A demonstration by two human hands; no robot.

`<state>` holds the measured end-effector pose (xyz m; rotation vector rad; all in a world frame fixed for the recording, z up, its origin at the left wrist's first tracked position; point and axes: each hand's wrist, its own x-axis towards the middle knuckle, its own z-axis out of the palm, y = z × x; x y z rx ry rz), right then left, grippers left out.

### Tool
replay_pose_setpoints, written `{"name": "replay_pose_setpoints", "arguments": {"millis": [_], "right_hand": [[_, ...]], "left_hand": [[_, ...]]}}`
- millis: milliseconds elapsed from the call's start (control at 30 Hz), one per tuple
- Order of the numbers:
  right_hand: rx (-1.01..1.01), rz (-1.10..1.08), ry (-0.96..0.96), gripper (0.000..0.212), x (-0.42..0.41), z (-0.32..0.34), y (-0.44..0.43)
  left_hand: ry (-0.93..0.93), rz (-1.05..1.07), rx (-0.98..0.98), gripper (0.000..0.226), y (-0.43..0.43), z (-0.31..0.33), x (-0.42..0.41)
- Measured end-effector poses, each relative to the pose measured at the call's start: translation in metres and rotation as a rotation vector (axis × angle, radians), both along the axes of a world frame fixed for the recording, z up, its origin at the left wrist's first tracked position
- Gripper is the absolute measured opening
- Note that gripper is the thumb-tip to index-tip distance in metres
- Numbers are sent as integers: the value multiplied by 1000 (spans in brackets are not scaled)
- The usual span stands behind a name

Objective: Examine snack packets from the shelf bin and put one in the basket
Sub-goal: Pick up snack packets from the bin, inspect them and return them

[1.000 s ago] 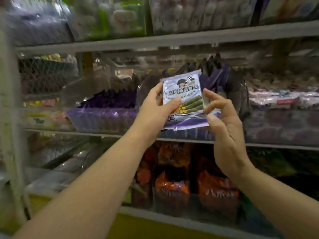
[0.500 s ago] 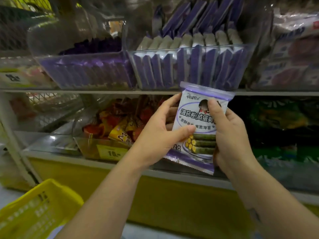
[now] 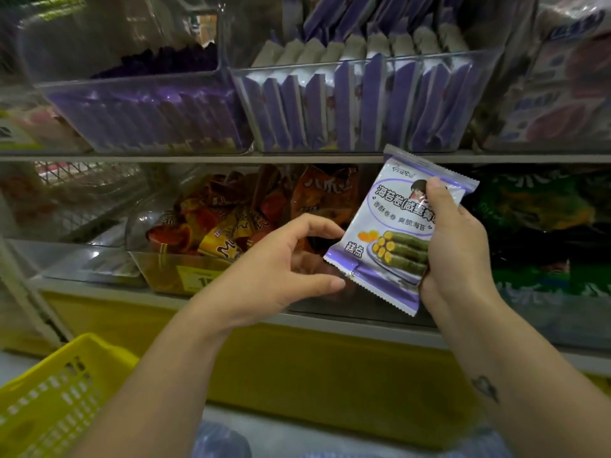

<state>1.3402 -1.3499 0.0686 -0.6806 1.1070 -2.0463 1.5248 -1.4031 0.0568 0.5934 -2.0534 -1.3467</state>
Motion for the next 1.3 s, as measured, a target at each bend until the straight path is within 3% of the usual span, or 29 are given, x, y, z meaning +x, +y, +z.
{"name": "replay_pose_setpoints", "arguments": {"millis": [67,200,333,567,800,1000,1300], "right_hand": [[-1,-15,-34,22,1,0,1],[12,-29,-67,22,2,-1,1],[20,-43,-75,24,0,-1,1],[14,-27,-67,19,-2,-6,1],[19,-30,-74,20,-1,-7,0],[32,-25,-80,20,-1,-7,1],[55,36,-101,23,-1,-6,4]], "left_hand": [[15,35,-19,43,4,0,0],[0,160,-278,32,12,3,-6],[-18,212,-343,18,18,6,-7],[-75,330,-464,15,19,4,-13],[-121,309,-512,19,15,3,-12],[-190,338,-796,6,19,3,-11],[-66,402,-857,11,22,6,-10]]}}
